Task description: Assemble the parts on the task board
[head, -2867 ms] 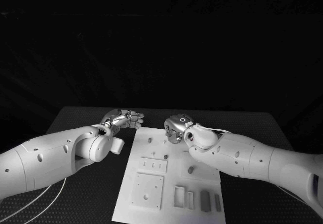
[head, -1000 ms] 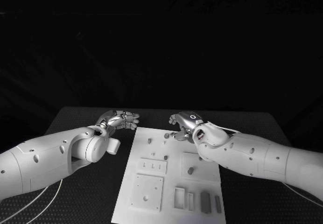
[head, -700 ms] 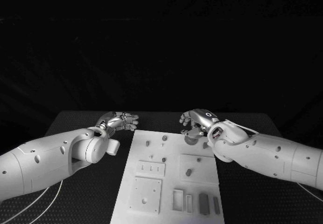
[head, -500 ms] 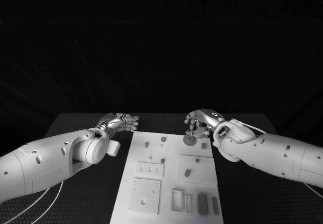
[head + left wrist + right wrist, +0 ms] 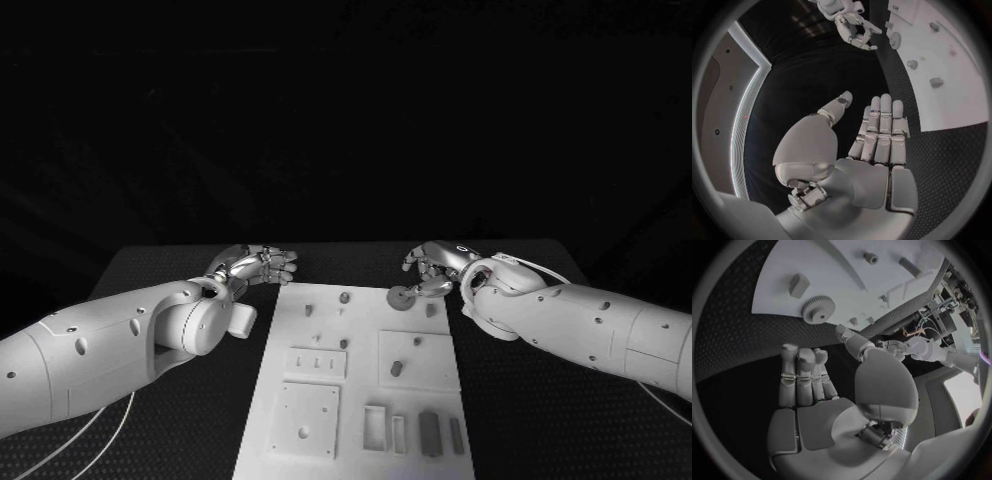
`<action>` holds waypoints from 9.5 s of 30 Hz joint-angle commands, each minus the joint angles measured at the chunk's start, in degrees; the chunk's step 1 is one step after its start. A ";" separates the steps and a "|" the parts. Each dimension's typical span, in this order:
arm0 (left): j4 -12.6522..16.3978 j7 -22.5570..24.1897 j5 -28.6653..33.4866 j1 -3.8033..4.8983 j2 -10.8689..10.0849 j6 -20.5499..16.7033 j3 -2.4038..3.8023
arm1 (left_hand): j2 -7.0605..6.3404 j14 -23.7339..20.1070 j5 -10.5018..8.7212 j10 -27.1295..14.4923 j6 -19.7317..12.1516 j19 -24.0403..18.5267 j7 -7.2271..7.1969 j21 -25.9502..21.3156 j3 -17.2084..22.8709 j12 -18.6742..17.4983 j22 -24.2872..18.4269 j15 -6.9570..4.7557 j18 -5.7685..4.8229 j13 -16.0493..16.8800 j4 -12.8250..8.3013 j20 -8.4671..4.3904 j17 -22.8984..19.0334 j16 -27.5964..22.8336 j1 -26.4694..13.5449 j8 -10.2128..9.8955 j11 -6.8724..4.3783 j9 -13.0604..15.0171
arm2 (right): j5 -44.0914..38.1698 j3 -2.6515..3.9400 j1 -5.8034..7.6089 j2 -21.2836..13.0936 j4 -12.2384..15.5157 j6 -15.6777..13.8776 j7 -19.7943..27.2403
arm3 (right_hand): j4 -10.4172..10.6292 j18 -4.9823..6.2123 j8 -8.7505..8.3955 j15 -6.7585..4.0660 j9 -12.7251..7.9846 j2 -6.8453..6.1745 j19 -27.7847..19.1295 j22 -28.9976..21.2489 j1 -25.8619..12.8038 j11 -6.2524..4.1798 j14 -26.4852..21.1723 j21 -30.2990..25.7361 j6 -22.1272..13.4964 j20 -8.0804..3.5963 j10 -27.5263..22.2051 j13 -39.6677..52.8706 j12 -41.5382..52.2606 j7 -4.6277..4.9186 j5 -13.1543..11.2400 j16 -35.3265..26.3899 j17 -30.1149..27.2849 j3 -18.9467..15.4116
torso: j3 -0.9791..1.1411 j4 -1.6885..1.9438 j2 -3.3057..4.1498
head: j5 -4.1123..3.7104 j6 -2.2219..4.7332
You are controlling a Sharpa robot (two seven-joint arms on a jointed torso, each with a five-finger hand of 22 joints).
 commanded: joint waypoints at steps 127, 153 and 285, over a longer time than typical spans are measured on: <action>1.96 0.26 -3.08 0.01 -1.51 1.37 0.13 | 0.03 -0.38 -0.14 0.08 -0.06 -0.54 0.31 0.43 0.39 -0.68 1.15 0.16 0.88 -0.07 -0.19 0.03 0.25 -0.45 -0.60 -0.36 0.61 -0.11 | -17.71 -0.17 -1.81 1.12 2.16 -6.25 -1.10 | 1.96 1.79 4.61 -3.82 4.18 2.82 -0.16 -0.18 -0.66 -3.84 0.63 8.84 12.82 -2.72 -1.12 2.43 3.24 -4.31 -0.33 5.48 -0.96 8.05 | 0.77 0.71 0.98 | -0.09 -1.20; 2.10 0.24 -3.08 0.04 -1.22 0.99 0.18 | 0.09 -0.35 -0.10 0.13 -0.04 -0.55 0.30 0.49 0.46 -0.73 1.15 0.15 0.90 -0.06 -0.24 0.02 0.30 -0.45 -0.56 -0.36 0.60 -0.11 | -21.47 -0.50 -1.83 9.96 3.61 -6.29 -3.89 | 2.31 1.79 4.47 -3.92 4.27 2.51 0.07 -0.28 -0.35 -3.91 0.87 8.87 12.81 -2.92 -0.88 2.38 3.04 -4.34 -0.73 5.41 -1.10 8.38 | 0.77 0.87 1.04 | 0.94 -0.90; -2.25 0.60 -3.15 -0.06 -0.33 2.65 0.14 | 0.18 -0.34 -0.12 0.37 -0.01 -0.66 0.32 0.70 0.57 -0.95 1.13 0.15 0.90 -0.02 -0.35 0.04 0.50 -0.54 -0.69 -0.41 0.57 -0.15 | 8.35 2.28 -3.17 -10.96 7.67 -2.96 11.13 | 1.56 1.79 -2.04 0.16 0.42 0.37 -3.16 -0.42 -0.64 0.52 -2.50 7.20 1.11 -1.45 -5.28 2.62 1.62 0.35 2.79 3.73 -1.90 2.82 | 2.27 -1.94 -0.33 | -0.67 -0.19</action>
